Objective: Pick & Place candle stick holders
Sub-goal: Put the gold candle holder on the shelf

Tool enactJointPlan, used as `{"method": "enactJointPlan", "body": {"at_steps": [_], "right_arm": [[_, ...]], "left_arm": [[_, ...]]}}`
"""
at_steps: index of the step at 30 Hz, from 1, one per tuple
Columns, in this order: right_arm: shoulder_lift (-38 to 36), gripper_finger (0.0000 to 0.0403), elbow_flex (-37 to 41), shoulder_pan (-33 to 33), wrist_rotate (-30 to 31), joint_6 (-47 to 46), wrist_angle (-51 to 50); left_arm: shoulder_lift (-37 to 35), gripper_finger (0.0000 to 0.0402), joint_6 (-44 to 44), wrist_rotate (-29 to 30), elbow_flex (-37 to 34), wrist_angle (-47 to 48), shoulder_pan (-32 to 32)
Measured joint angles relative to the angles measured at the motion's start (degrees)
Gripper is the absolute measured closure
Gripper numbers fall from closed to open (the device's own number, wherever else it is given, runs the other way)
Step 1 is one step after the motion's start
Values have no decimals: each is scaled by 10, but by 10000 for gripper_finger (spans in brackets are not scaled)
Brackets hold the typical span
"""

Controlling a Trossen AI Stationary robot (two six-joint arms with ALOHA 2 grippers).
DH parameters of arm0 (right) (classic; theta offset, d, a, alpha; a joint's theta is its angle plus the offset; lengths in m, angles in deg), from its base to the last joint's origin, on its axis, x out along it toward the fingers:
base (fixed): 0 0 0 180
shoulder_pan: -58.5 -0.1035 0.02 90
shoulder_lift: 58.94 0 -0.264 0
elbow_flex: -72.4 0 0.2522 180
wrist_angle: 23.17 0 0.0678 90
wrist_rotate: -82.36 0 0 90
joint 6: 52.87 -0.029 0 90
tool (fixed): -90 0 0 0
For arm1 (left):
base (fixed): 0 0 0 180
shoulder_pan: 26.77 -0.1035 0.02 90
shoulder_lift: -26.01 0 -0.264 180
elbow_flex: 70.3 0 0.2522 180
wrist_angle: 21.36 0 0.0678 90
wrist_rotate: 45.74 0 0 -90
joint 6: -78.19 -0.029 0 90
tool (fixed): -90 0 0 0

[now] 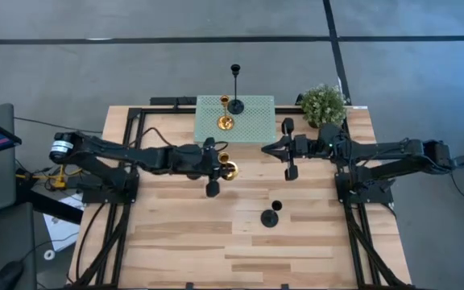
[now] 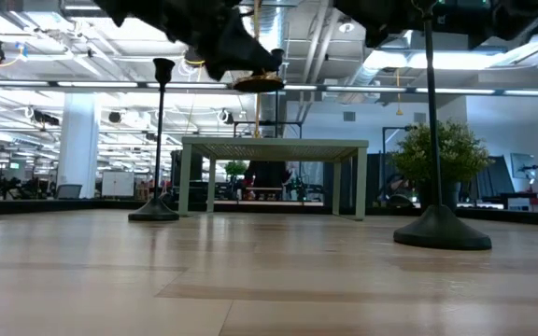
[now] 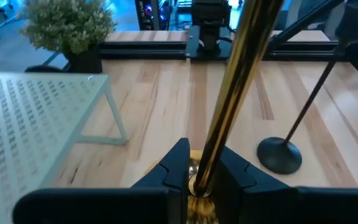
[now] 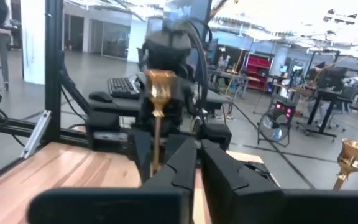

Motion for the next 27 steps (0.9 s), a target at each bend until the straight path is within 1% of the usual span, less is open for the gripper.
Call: {"method": "enactJointPlan", "body": {"at_steps": [5,8,13,21,27], "right_arm": [[34,333,-25,4,4,-6,-4],[60,300,-52,4,4,-15,-19],[106,265,-91,1,2,-15,-62],[180,238,-131,0,-27,-35,-70],[216,240,-160,-2,-28,-36,-66]], "left_arm": [[34,362,-26,-1,44,-3,-3],[49,362,-33,-1,59,-3,-11],[62,362,-34,1,66,-4,-31],[60,362,-34,0,66,-4,-43],[60,362,-34,0,66,-2,-43]]}}
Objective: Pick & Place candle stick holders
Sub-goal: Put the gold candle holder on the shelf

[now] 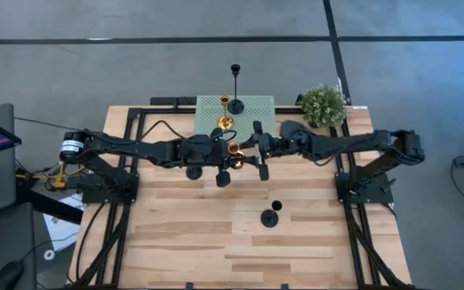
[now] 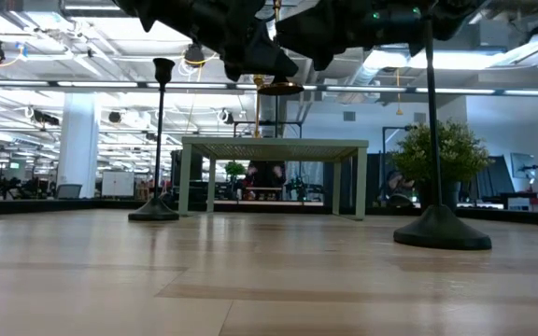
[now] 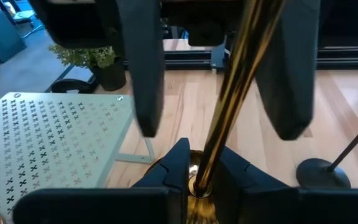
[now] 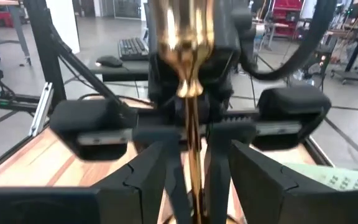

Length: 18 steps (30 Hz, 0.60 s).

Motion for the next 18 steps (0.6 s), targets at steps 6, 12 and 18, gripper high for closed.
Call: {"method": "enactJointPlan", "body": {"at_steps": [6,12,18], "right_arm": [[11,257,-16,-3,0,0,-2],[9,308,-20,-8,-2,2,3],[8,381,-19,-8,1,7,4]], "left_arm": [[0,362,0,0,0,1,0],[0,362,0,0,0,1,0],[0,362,1,-1,0,4,0]]}}
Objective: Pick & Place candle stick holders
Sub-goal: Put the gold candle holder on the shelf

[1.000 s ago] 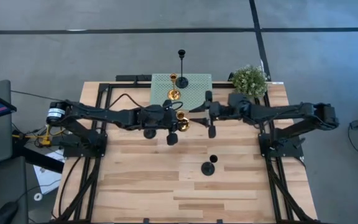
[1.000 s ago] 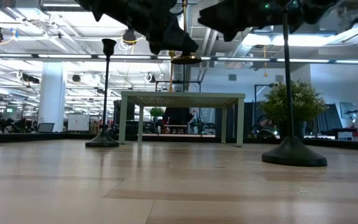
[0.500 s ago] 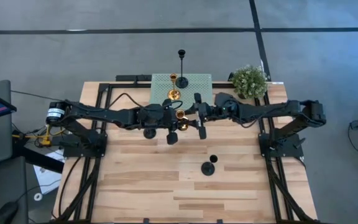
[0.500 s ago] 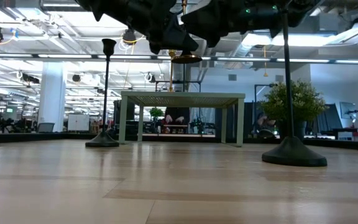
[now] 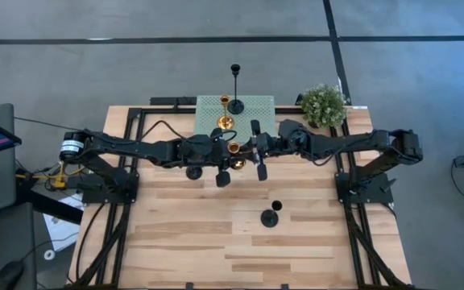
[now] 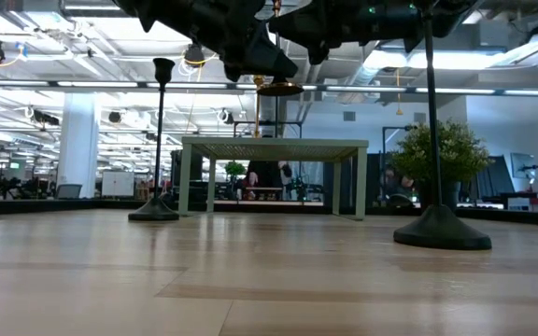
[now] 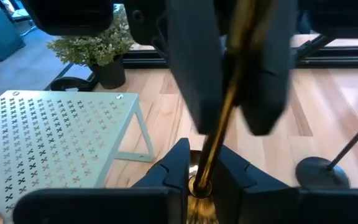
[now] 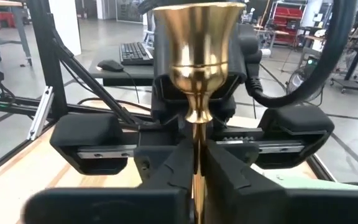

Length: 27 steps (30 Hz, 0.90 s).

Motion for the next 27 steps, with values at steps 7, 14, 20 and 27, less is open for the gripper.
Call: {"method": "enactJointPlan", "body": {"at_steps": [7,14,20,27], "right_arm": [[-1,395,0,0,0,9,6],[-5,399,0,2,0,8,14],[-4,401,0,2,0,11,5],[-11,402,1,11,0,14,-17]], "left_arm": [[-1,361,0,0,0,-1,0],[-15,333,-1,2,0,2,0],[-19,315,-8,2,0,3,0],[-19,268,-20,2,0,12,0]]}}
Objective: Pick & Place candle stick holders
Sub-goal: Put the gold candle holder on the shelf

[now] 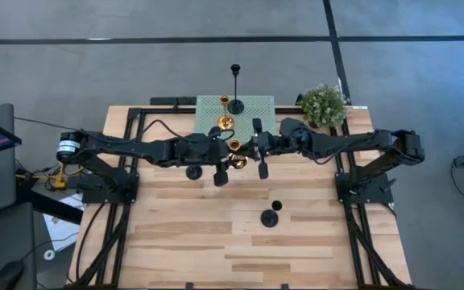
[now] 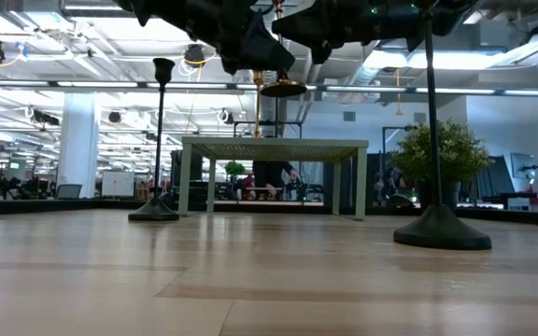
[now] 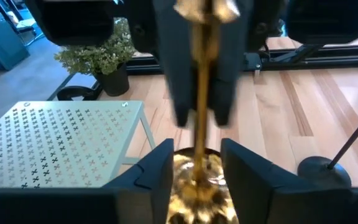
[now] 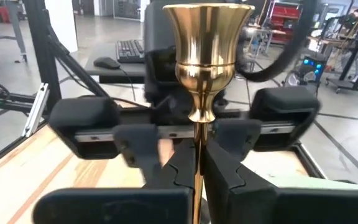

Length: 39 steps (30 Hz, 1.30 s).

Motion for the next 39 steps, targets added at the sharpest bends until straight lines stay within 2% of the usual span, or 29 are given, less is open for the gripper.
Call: {"method": "enactJointPlan", "body": {"at_steps": [8,12,18,23,26,31,34,39], "right_arm": [[-46,403,0,11,4,17,-80],[-74,403,0,18,36,30,-122],[-106,403,8,48,54,44,-152],[-126,403,67,78,58,34,-105],[-143,403,116,93,58,30,-40],[-161,403,185,127,39,14,77],[-151,403,208,154,4,-8,150],[-90,403,198,180,-37,-28,190]], "left_arm": [[-9,216,-12,3,0,5,0],[-38,201,-21,24,0,11,0],[-106,193,-19,28,0,71,2],[-154,193,40,28,0,144,11],[-176,193,71,27,0,174,18],[-206,195,75,19,0,219,33],[-217,202,84,17,0,233,48],[-225,216,82,16,0,263,83]]}}
